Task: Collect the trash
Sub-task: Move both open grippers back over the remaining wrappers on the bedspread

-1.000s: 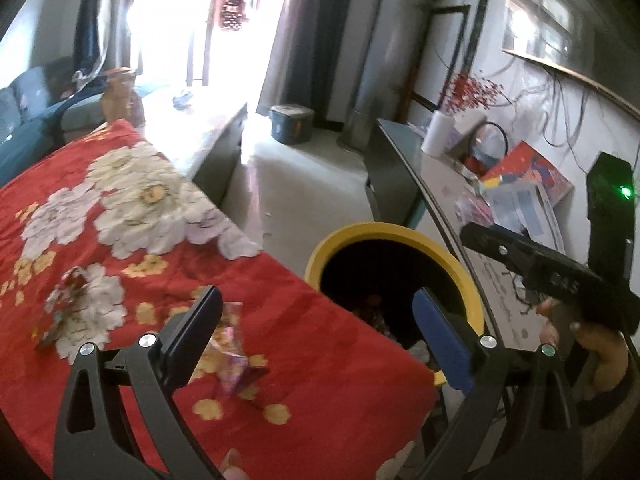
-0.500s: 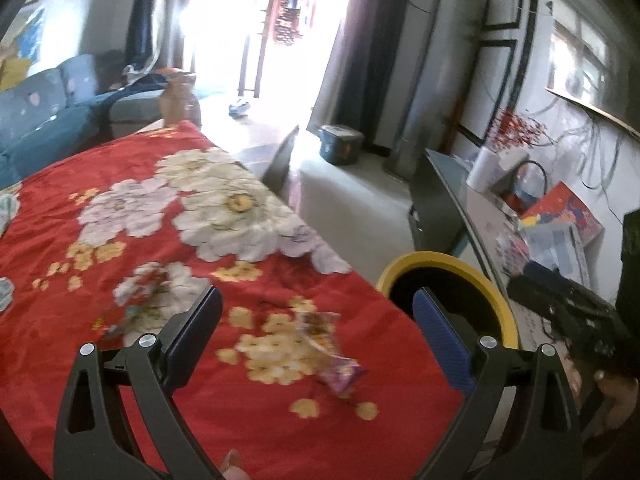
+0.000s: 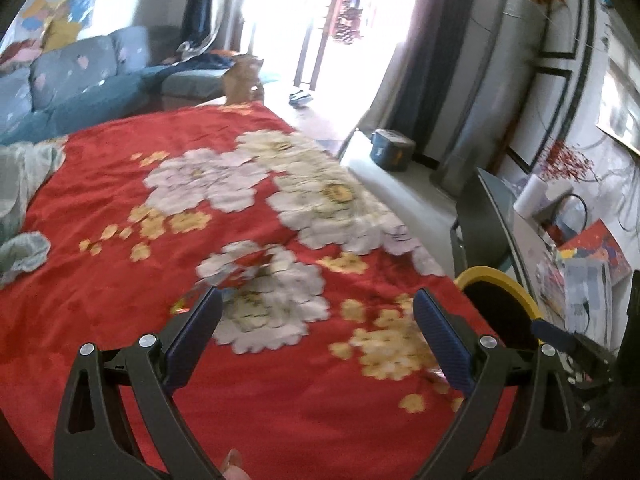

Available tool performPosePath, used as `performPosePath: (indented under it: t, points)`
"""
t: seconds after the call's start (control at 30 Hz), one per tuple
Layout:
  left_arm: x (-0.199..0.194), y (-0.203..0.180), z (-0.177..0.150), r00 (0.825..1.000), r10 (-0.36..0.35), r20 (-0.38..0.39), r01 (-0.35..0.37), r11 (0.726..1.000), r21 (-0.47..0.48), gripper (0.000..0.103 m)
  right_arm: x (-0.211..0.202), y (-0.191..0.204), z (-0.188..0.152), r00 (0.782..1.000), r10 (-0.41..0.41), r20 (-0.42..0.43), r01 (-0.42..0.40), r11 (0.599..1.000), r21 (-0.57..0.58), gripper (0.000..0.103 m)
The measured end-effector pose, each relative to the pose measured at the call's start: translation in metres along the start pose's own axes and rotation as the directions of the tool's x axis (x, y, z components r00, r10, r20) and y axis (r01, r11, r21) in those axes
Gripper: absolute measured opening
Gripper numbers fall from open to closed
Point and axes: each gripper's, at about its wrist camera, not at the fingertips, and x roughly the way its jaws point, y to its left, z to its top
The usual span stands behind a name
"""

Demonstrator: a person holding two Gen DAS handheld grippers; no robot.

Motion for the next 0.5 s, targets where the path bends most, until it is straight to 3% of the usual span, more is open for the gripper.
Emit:
performPosePath:
  t: [0.13,0.3,0.5]
  points:
    - [0.007,0.025,-0.002,0.999,0.034,-0.013,-0.034,0.998,-0.049,0.093,0.018,0.014,-0.001,0.999,0.020,-0.030,-0.020,1.000,-0.018,0.080]
    - [0.018,0.054,-0.003,0.997,0.059,-0.043,-0.063,0.992,-0.111,0.093,0.041,0.021,-0.003,0.997,0.024,-0.068,-0.026,0.999,-0.024,0.069]
    - [0.034,0.073,0.003,0.995,0.069,-0.067,-0.076,0.989,-0.124,0.090,0.060,0.020,-0.013,0.991,0.036,-0.127,-0.040,0.999,-0.028,0.033]
